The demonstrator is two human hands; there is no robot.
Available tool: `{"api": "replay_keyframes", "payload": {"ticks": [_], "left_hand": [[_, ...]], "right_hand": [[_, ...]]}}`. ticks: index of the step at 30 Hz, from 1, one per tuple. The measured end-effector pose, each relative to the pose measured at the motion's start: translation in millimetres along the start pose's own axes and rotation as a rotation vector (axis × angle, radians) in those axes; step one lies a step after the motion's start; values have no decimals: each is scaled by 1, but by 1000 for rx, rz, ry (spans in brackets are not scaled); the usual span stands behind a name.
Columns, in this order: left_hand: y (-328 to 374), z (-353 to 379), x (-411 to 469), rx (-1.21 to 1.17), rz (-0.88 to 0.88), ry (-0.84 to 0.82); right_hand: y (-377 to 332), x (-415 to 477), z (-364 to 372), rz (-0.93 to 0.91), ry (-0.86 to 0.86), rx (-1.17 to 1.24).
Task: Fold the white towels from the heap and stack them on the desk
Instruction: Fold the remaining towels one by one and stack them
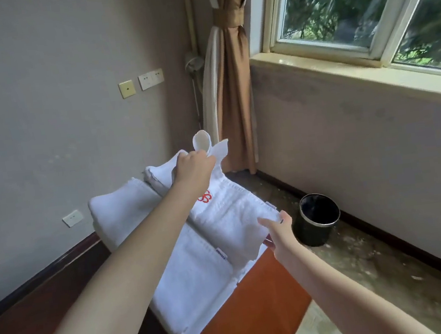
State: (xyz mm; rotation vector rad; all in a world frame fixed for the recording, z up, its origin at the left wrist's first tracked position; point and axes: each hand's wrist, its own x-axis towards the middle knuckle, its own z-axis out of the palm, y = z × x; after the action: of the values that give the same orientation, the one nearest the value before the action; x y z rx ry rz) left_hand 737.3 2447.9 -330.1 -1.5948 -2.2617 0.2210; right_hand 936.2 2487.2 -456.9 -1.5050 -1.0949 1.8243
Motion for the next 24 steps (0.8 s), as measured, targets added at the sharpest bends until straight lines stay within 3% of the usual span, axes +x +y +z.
{"api": "replay_keyframes", "payload": {"ticks": [2,6,9,12,18,24], "left_hand": [[-2,2,-3,-17,-7,0],[-10,5,-8,-33,-25,3],[-13,8,-11,-61,-39,3],[-14,10,-14,-56,-37,12],[-12,11,-15,-60,-30,20],[-12,15,-17,-91,-45,5]], "right_hand": [[-10,0,6,-91,-5,49],[-24,-2,13,-326,-5,-260],[-9,-1,7,-174,138,-305],[9,-3,4,56,167,-129],[2,-8,8,198,99,-212],[18,-13,7,272,-135,-101]]}}
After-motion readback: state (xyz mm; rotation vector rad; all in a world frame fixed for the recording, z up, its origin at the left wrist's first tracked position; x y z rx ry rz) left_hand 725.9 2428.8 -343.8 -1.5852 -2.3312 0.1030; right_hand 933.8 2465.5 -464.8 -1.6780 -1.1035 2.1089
